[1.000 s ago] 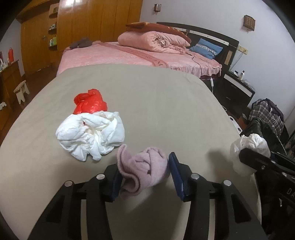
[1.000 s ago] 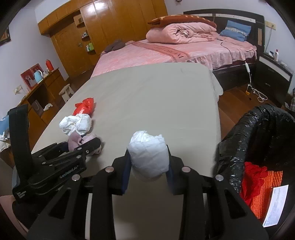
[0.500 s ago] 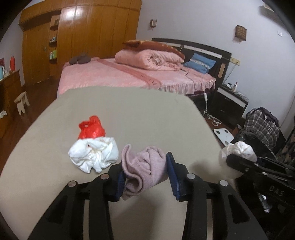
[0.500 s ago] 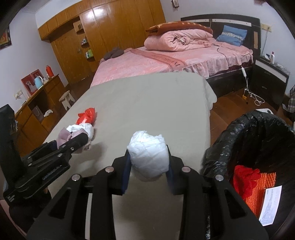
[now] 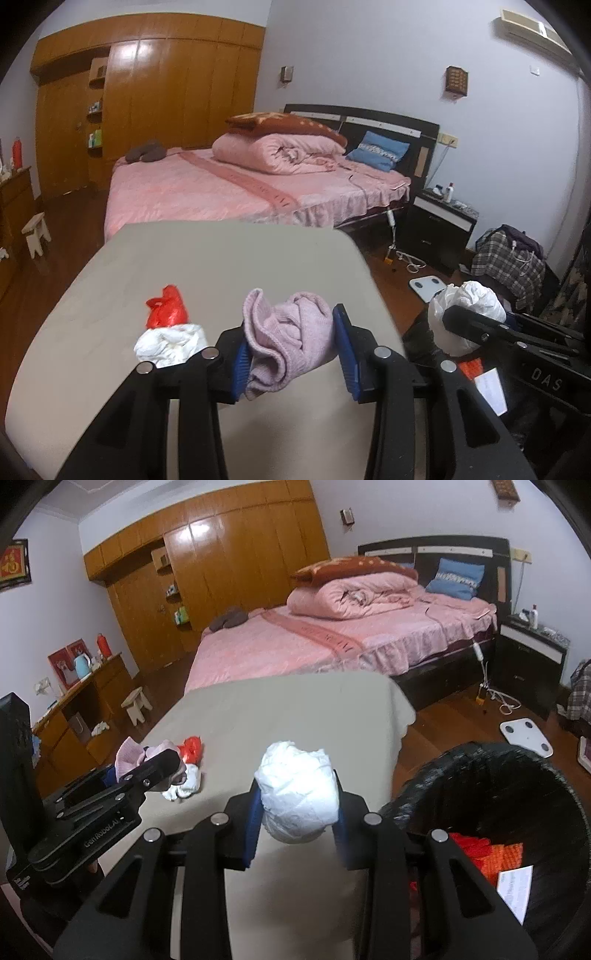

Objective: Collect trash
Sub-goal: 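Carry the pink towel and white bag over the bin and release both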

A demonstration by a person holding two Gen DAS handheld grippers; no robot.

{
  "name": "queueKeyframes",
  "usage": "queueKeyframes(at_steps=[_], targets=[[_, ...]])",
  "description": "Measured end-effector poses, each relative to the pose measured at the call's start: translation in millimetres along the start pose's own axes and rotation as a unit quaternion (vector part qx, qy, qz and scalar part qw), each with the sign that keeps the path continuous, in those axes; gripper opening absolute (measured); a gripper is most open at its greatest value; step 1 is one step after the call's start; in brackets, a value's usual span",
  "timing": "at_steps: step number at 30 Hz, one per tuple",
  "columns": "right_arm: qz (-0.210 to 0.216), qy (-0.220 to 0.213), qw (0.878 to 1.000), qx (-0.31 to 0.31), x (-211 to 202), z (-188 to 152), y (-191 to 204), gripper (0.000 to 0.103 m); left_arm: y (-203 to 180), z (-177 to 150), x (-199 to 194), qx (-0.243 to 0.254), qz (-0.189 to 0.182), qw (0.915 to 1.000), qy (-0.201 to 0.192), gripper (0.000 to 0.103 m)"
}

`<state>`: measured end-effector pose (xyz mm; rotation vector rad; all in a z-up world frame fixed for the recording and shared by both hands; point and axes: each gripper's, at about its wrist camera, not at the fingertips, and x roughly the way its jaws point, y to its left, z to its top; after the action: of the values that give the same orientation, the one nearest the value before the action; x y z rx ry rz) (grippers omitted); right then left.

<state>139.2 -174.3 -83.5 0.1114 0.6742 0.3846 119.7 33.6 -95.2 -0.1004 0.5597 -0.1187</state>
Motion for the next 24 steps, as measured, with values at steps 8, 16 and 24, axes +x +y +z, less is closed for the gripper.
queueKeyframes(at_steps=[8, 16, 24], targets=[[-0.023, -0.028, 0.999, 0.008, -34, 6, -22, 0.032, -34, 12, -11, 0.017, -0.032, 0.9992, -0.017, 0.04], [-0.062, -0.043, 0.997, 0.027, -61, 2, -58, 0.032, -78, 19, -11, 0.04, -0.078, 0.9959, -0.022, 0.04], [-0.115, -0.049, 0.991, 0.049, -86, -11, -105, 0.032, -128, 25, 0, 0.067, -0.131, 0.9889, -0.023, 0.041]])
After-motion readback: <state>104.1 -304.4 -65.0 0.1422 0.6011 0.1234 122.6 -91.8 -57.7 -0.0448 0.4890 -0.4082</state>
